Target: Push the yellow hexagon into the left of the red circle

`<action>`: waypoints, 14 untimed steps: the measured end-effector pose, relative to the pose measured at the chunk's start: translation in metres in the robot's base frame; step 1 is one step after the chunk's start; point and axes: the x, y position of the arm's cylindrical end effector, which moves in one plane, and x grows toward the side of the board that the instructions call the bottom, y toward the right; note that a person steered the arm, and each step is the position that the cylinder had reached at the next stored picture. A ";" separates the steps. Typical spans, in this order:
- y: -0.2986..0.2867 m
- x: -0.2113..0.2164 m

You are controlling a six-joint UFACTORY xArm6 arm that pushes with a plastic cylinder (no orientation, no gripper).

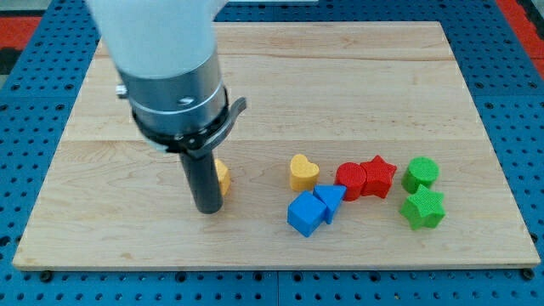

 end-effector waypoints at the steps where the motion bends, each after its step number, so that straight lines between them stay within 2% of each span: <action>1: -0.067 -0.014; 2: -0.056 -0.042; 3: 0.034 -0.058; 4: 0.089 -0.049; 5: 0.061 -0.079; 6: 0.023 -0.071; 7: 0.010 -0.030; 8: 0.095 -0.008; 9: 0.165 -0.008; 12: 0.081 -0.034; 13: 0.071 -0.080; 14: 0.122 -0.081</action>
